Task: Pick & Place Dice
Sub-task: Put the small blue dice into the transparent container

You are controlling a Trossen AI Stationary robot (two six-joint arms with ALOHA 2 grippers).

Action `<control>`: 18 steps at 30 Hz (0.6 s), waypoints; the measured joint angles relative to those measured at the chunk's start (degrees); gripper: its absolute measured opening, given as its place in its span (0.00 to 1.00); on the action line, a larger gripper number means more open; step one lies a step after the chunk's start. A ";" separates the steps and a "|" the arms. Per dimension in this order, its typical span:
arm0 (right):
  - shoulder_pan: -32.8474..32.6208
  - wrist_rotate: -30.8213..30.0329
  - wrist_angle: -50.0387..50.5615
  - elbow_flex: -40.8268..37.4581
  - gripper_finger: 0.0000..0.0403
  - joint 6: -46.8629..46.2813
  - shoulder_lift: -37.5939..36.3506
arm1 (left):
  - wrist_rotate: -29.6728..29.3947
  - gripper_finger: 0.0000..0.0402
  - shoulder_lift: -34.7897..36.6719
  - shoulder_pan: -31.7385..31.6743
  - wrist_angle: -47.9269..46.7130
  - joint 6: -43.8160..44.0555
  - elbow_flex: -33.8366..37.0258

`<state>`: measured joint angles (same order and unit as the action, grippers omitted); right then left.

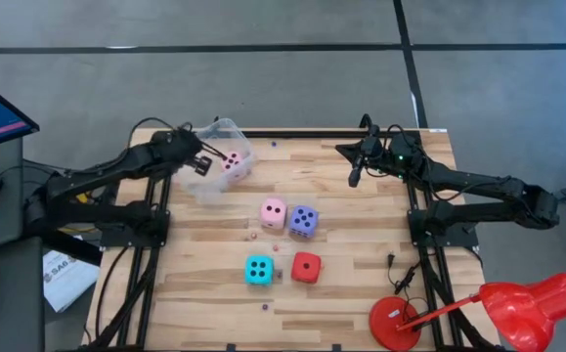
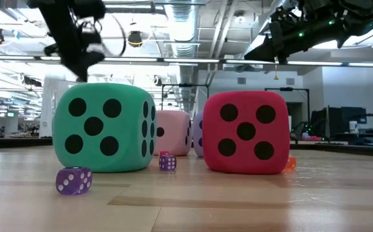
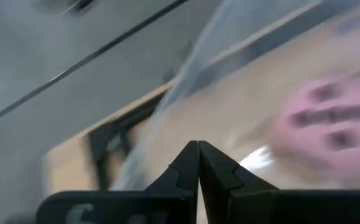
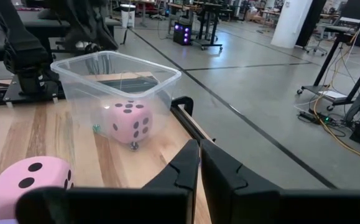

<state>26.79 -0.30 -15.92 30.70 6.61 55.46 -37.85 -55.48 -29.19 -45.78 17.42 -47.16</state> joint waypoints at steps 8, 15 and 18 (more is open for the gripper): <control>0.00 0.00 0.28 0.00 0.04 -0.02 0.00 | 14.24 0.00 7.94 5.69 11.70 -5.18 0.00; 0.00 0.02 0.35 0.02 0.04 -0.05 0.00 | 16.09 0.00 8.62 13.22 17.44 -8.52 4.43; 0.00 0.02 0.35 0.02 0.04 -0.17 0.00 | 16.26 0.00 8.61 16.42 22.98 -9.93 8.06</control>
<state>26.79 -0.27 -15.57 30.72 6.44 55.46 -21.59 -46.87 -12.78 -22.79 7.49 -39.09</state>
